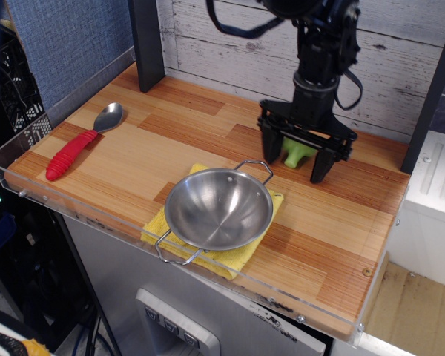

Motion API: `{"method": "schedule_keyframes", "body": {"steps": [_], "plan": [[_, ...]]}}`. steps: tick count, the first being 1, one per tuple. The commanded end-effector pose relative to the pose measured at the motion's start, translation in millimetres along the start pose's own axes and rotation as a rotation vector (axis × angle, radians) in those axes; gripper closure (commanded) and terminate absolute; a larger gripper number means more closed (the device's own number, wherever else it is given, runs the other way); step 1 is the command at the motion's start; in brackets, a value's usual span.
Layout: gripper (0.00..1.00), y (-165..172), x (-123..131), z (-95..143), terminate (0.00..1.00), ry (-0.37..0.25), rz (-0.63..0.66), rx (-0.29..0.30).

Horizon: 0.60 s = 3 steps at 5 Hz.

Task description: Take the green vegetable and put it on the yellow towel

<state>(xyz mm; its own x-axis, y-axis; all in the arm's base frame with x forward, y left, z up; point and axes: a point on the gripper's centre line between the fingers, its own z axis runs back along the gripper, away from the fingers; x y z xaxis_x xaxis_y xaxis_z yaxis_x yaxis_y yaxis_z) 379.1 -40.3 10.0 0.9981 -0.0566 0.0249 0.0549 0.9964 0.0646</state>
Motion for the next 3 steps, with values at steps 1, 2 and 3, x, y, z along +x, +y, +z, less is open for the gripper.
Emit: {"method": "schedule_keyframes", "body": {"steps": [1, 2, 3], "plan": [[0.00, -0.7, 16.6, 0.9, 0.00, -0.014, 0.003, -0.024], [1.00, 1.6, 15.9, 0.8, 0.00, -0.015, 0.001, -0.027], [1.00, 7.1, 13.8, 9.3, 0.00, -0.032, 0.003, -0.031]]}}
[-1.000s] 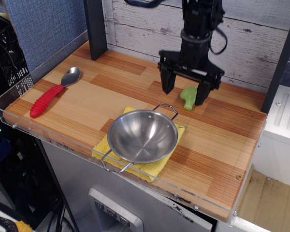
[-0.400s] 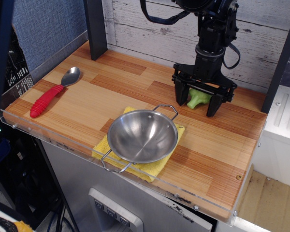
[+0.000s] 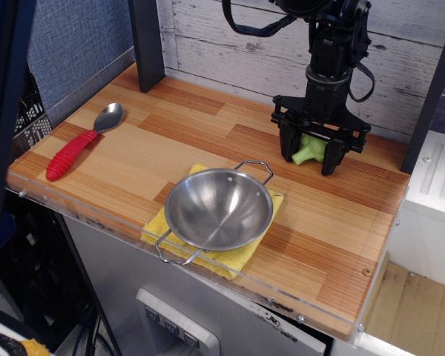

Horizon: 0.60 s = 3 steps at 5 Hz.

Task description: Take the green vegetable and put it on the yellow towel

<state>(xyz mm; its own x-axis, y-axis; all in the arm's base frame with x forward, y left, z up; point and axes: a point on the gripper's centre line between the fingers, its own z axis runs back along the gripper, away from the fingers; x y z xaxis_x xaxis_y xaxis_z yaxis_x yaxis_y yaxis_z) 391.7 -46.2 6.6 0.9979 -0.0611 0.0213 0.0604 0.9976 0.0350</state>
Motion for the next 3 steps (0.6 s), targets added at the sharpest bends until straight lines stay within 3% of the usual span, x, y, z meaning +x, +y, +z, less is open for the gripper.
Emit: {"method": "schedule_keyframes", "body": {"steps": [1, 3], "plan": [[1.00, 31.3, -9.4, 47.8, 0.00, -0.094, 0.030, -0.021], [1.00, 61.8, -18.7, 143.5, 0.00, -0.334, 0.123, -0.084]]}}
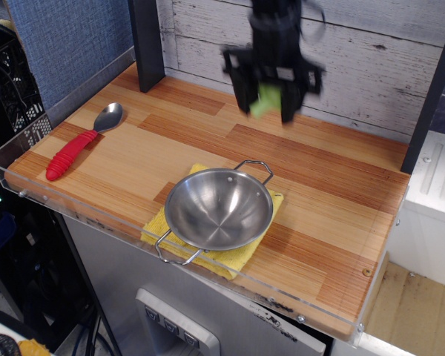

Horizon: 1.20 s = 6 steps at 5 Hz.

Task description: Take the green vegetable and put it on the yellow towel

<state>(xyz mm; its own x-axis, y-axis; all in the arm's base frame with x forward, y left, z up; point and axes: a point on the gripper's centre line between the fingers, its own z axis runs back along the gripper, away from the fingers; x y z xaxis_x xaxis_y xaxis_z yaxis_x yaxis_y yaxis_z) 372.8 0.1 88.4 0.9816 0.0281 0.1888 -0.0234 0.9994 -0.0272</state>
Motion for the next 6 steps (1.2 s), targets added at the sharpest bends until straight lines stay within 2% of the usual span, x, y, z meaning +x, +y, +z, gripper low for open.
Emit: {"method": "schedule_keyframes", "body": {"steps": [1, 2, 3, 5, 6], "plan": [[1.00, 5.2, 1.5, 114.9, 0.00, -0.192, 0.013, -0.078], [1.00, -4.0, -26.4, 131.5, 0.00, -0.173, -0.026, -0.072], [1.00, -2.7, -44.6, 124.2, 0.00, -0.156, -0.032, -0.040], [1.00, 9.8, -66.0, 94.8, 0.00, -0.120, -0.037, 0.026], [1.00, 7.3, -76.1, 68.0, 0.00, -0.054, -0.083, 0.047]]}}
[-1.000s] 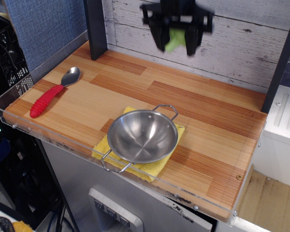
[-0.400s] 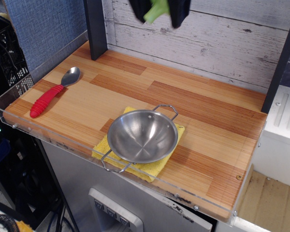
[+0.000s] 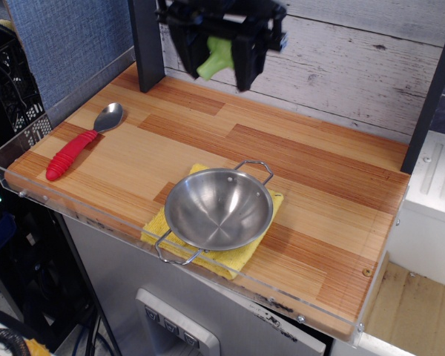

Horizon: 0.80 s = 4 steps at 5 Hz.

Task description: Take the green vegetable and put it on the yellow towel

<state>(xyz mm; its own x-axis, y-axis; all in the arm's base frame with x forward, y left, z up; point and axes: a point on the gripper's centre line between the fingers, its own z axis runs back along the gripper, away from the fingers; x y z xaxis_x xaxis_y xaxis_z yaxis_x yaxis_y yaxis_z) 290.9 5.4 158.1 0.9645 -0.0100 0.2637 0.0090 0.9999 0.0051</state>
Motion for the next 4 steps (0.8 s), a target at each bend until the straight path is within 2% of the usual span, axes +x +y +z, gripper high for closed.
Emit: {"method": "schedule_keyframes", "body": {"steps": [1, 4], "plan": [[1.00, -5.8, -27.9, -42.7, 0.00, 0.105, -0.097, 0.039], [1.00, -3.5, -58.6, -75.6, 0.00, 0.205, -0.126, 0.059]]}}
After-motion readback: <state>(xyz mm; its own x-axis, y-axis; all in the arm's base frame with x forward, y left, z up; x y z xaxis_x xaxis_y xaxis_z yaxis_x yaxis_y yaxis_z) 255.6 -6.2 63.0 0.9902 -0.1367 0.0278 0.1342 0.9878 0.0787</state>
